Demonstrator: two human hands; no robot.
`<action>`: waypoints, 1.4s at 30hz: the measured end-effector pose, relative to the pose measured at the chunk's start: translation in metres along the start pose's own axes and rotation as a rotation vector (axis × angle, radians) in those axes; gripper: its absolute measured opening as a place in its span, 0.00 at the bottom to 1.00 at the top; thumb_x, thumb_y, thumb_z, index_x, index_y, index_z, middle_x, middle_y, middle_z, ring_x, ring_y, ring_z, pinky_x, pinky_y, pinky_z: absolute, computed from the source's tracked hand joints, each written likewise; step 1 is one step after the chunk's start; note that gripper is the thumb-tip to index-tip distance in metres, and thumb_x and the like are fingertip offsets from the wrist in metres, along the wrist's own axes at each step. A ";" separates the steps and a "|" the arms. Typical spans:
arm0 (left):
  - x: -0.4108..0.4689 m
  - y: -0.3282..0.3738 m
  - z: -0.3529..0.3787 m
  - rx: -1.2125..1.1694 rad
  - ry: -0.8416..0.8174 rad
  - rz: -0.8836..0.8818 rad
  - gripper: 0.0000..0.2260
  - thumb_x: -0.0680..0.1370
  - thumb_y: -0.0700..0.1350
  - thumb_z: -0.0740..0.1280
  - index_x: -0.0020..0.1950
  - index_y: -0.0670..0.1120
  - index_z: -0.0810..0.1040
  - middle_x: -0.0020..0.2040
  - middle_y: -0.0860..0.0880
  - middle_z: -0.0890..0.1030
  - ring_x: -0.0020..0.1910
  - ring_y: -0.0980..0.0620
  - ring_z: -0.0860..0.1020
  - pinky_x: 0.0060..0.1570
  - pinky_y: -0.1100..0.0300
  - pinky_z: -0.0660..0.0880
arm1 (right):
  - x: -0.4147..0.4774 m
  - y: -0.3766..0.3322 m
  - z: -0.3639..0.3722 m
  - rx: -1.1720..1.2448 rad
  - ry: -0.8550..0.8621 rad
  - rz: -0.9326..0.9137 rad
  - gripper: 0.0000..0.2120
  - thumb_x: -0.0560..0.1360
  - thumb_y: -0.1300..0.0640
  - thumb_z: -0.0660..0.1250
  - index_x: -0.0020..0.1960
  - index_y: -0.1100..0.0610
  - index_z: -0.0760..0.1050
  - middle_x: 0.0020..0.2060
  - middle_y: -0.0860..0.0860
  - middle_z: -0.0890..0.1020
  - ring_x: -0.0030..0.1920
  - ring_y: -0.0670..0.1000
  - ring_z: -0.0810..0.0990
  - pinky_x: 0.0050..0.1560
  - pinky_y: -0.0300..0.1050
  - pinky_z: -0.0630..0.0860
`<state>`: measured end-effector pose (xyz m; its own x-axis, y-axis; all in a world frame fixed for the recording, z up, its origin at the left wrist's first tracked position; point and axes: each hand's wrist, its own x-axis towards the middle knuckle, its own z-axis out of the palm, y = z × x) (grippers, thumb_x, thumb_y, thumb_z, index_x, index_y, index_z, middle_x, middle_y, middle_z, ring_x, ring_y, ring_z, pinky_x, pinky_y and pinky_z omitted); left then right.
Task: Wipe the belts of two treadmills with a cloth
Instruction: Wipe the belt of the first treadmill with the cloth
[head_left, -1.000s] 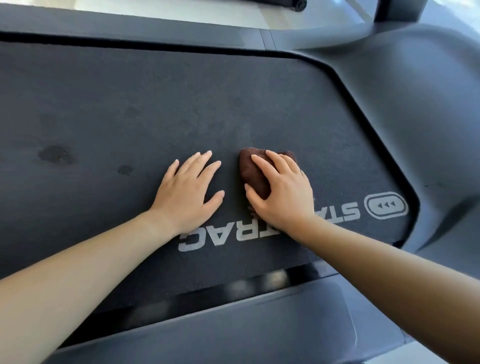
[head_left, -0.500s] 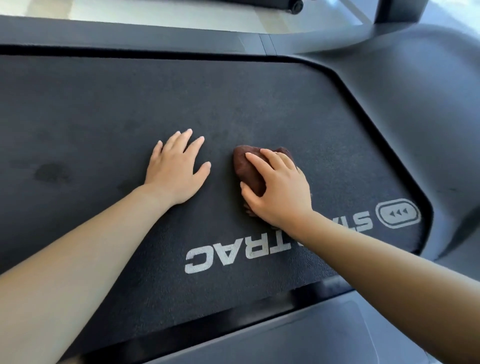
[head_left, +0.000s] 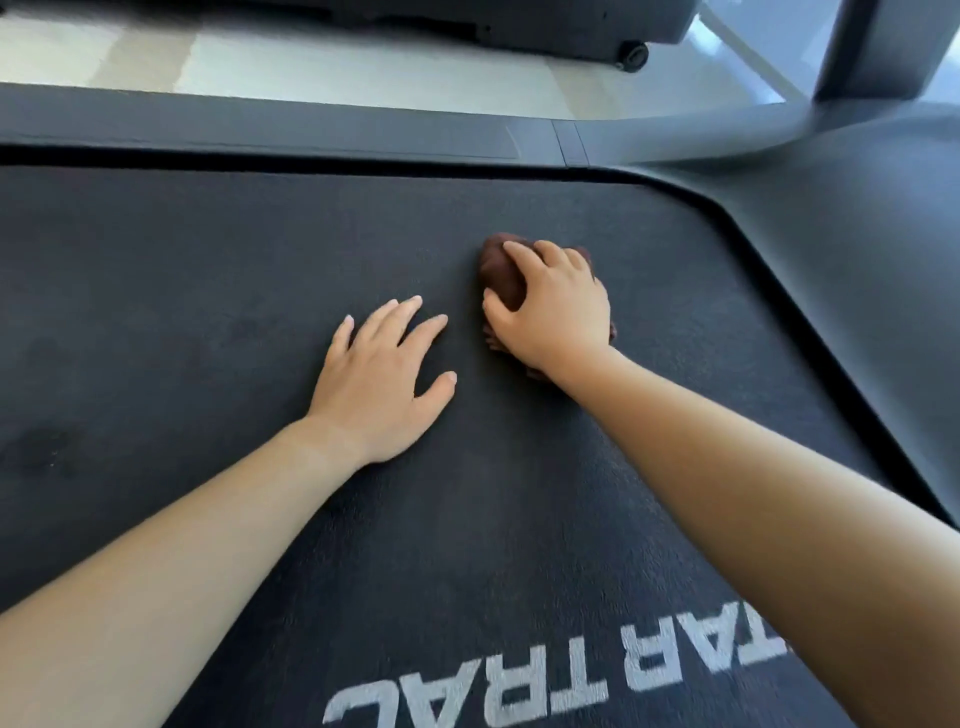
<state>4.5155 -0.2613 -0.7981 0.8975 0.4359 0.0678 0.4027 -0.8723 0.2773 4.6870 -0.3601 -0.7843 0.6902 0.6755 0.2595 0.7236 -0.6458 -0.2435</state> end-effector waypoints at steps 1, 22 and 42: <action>0.001 0.000 0.001 -0.004 0.012 -0.005 0.27 0.76 0.60 0.53 0.74 0.55 0.58 0.77 0.52 0.54 0.75 0.52 0.50 0.72 0.47 0.47 | 0.013 0.004 0.002 0.002 -0.011 -0.003 0.28 0.73 0.40 0.61 0.70 0.48 0.67 0.67 0.51 0.72 0.67 0.57 0.67 0.62 0.55 0.68; 0.048 0.005 0.003 -0.012 0.062 -0.096 0.25 0.75 0.61 0.54 0.72 0.57 0.61 0.76 0.53 0.58 0.75 0.53 0.52 0.73 0.48 0.48 | 0.120 0.023 0.018 0.029 -0.106 -0.121 0.27 0.73 0.41 0.61 0.70 0.47 0.68 0.67 0.53 0.72 0.66 0.59 0.67 0.61 0.54 0.68; 0.022 -0.040 -0.008 0.047 0.085 -0.160 0.27 0.75 0.62 0.52 0.73 0.57 0.60 0.76 0.52 0.57 0.75 0.52 0.53 0.72 0.48 0.49 | 0.040 -0.033 0.016 0.071 -0.076 -0.198 0.28 0.72 0.40 0.62 0.71 0.46 0.67 0.69 0.49 0.71 0.69 0.56 0.66 0.65 0.56 0.68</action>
<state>4.5179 -0.2146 -0.8005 0.8039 0.5850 0.1076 0.5485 -0.7991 0.2461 4.6914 -0.3061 -0.7809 0.5309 0.8134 0.2379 0.8416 -0.4730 -0.2609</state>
